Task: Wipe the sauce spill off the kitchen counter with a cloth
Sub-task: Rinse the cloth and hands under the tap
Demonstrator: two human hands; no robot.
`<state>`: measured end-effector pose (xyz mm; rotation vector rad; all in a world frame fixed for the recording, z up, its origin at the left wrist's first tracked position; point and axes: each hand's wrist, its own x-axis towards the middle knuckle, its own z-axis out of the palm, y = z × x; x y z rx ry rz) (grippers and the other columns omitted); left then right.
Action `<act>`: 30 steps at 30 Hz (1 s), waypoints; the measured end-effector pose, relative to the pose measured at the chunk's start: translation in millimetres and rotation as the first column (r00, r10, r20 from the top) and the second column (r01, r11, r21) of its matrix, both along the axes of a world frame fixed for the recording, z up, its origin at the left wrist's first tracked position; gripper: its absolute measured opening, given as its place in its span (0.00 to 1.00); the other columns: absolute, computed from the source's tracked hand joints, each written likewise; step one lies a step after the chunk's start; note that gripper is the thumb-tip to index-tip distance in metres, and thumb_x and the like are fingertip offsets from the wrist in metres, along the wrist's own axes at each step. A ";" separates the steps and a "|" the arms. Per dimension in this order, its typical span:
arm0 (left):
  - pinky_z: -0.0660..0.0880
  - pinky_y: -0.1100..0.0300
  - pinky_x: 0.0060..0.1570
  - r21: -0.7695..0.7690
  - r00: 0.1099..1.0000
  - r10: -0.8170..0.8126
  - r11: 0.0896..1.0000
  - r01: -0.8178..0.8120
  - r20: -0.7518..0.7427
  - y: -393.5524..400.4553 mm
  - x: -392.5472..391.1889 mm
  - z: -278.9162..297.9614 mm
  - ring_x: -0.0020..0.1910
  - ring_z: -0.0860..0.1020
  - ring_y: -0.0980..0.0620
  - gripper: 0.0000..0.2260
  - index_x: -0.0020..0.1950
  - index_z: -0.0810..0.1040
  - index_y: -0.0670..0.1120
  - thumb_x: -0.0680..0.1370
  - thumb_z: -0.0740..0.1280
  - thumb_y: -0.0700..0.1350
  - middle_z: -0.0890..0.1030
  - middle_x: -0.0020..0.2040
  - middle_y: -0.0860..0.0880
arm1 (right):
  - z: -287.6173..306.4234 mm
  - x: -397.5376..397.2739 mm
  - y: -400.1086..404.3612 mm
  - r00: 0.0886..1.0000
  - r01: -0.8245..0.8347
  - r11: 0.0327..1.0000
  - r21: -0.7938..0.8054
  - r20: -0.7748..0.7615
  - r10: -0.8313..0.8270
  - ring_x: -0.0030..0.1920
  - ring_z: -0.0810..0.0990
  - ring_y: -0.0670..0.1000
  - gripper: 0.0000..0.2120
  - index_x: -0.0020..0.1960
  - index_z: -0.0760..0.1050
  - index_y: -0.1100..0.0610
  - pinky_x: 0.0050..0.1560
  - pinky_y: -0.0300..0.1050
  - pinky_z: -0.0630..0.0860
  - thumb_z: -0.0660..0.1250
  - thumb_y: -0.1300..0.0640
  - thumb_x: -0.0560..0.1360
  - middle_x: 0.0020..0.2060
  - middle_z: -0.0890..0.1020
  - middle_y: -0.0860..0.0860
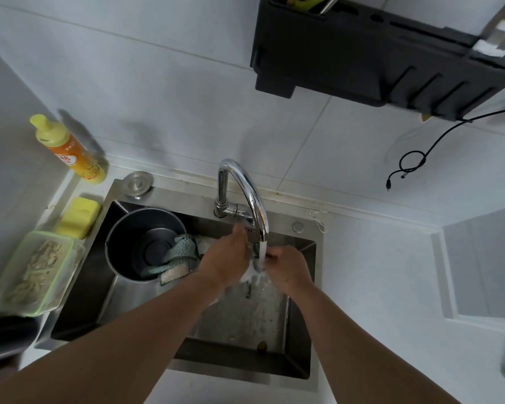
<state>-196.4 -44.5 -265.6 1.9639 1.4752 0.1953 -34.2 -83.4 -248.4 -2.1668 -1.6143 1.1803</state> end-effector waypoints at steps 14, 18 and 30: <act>0.79 0.44 0.57 -0.979 0.376 0.907 0.206 -0.001 0.190 -21.2 20.4 -9.0 0.49 0.85 0.43 0.15 0.51 0.84 0.41 0.74 0.61 0.47 0.86 0.51 0.41 | 9.9 -14.5 -12.2 0.739 0.385 0.891 -0.242 -0.498 -0.454 0.50 0.88 0.57 0.09 0.59 0.81 0.55 0.52 0.55 0.84 0.64 0.60 0.83 0.47 0.88 0.56; 0.78 0.37 0.60 -0.998 0.200 0.979 -0.048 0.034 -0.040 -32.4 25.1 -17.2 0.55 0.85 0.38 0.19 0.63 0.78 0.41 0.83 0.59 0.54 0.85 0.58 0.38 | 10.7 -11.1 -5.4 0.928 0.291 0.954 -0.064 -0.225 -0.298 0.49 0.85 0.46 0.12 0.61 0.83 0.50 0.53 0.46 0.79 0.66 0.59 0.81 0.48 0.87 0.46; 0.73 0.62 0.21 -0.988 0.424 0.903 -0.012 -0.152 -0.076 -6.0 58.7 -30.2 0.25 0.76 0.44 0.13 0.37 0.76 0.36 0.81 0.61 0.37 0.77 0.33 0.37 | 24.7 20.5 -40.2 0.600 0.501 0.790 -0.355 -0.515 -0.612 0.32 0.70 0.52 0.17 0.34 0.70 0.56 0.47 0.52 0.75 0.55 0.64 0.80 0.27 0.73 0.52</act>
